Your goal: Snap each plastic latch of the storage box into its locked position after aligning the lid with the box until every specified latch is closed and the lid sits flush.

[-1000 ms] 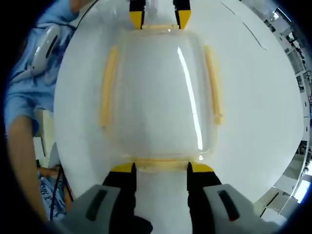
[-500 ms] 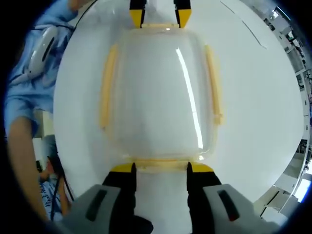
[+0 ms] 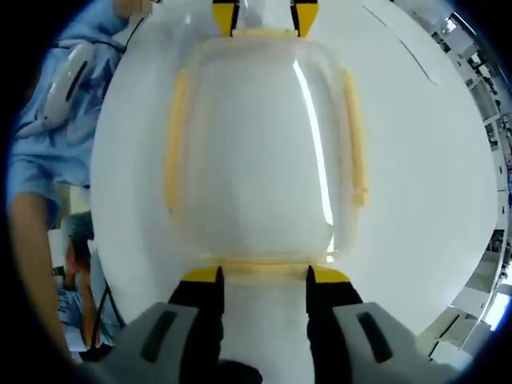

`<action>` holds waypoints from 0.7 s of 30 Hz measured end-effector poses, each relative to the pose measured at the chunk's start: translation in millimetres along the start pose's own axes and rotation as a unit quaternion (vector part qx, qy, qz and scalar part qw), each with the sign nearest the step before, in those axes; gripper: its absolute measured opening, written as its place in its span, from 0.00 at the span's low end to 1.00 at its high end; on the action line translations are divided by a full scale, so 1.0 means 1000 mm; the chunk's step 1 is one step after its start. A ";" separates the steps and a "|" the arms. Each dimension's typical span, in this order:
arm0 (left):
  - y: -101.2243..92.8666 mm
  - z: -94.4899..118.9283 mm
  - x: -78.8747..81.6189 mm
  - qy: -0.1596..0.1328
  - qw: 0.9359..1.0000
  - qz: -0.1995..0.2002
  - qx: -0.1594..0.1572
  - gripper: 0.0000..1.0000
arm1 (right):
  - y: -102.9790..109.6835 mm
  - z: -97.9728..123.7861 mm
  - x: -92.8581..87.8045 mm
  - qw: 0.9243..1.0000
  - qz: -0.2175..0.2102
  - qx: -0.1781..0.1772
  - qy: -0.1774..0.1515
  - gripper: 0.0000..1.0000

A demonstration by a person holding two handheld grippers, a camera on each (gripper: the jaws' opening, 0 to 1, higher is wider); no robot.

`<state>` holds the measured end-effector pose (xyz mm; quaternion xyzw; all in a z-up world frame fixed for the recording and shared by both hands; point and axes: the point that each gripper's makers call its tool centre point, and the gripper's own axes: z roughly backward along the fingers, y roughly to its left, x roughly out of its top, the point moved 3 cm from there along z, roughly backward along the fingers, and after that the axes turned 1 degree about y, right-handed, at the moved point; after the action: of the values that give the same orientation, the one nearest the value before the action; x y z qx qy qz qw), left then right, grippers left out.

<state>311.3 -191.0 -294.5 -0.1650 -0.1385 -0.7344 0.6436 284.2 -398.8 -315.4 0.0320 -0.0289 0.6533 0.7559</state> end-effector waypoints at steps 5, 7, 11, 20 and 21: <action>-0.002 -0.002 0.000 0.007 1.000 -0.003 0.000 0.39 | 0.002 0.000 0.001 1.000 0.001 -0.005 -0.009 0.39; -0.002 -0.002 0.000 0.011 1.000 -0.004 0.000 0.39 | 0.003 0.000 0.001 1.000 0.001 -0.005 -0.010 0.39; -0.002 0.000 0.001 0.013 1.000 -0.002 0.000 0.39 | 0.003 0.000 0.000 1.000 0.003 -0.006 -0.014 0.39; -0.002 0.008 0.006 0.014 1.000 -0.003 0.003 0.39 | 0.001 0.000 -0.001 1.000 0.002 -0.005 -0.027 0.39; -0.002 0.008 0.006 0.013 1.000 -0.003 0.004 0.39 | 0.001 0.000 -0.001 1.000 0.002 -0.006 -0.028 0.39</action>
<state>309.2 -192.7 -284.2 -0.1525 -0.1332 -0.7379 0.6438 283.5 -399.8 -315.6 0.0456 -0.0542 0.6536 0.7536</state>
